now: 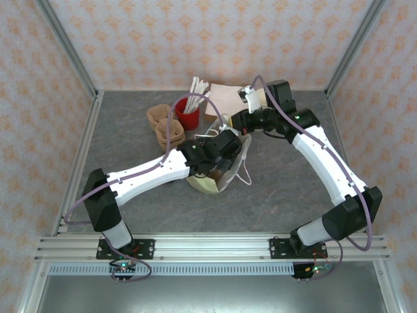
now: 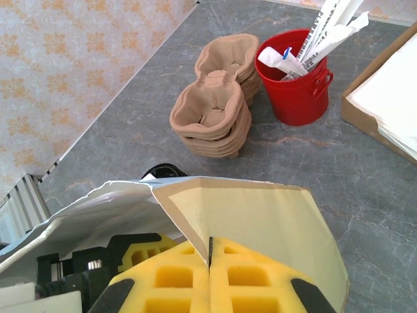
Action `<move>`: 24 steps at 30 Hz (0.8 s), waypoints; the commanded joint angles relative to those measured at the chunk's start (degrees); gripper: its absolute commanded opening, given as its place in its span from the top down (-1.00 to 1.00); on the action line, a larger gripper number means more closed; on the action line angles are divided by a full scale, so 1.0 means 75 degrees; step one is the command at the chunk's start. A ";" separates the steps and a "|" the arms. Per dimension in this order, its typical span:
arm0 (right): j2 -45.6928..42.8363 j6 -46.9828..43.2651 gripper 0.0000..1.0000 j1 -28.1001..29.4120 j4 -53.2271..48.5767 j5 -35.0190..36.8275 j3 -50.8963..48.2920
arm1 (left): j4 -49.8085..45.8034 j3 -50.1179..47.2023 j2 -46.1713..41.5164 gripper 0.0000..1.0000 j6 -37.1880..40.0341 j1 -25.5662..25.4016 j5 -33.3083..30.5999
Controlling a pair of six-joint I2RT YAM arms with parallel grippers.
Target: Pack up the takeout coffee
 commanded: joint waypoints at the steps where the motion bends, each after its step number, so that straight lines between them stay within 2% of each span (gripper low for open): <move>1: 0.0004 0.0003 1.00 0.0038 0.0196 -0.0186 0.0291 | 0.0158 0.0005 -0.0176 -0.20 0.0131 0.0102 -0.0092; 12: -0.0338 0.0102 1.00 0.0041 0.0153 -0.0383 -0.0103 | 0.0287 -0.0203 -0.0169 -0.19 0.0310 0.0160 -0.0744; 24: -0.0125 0.0209 1.00 0.0041 -0.0287 -0.0397 0.0126 | 0.0343 -0.0040 -0.0183 -0.19 0.0617 0.0259 -0.0853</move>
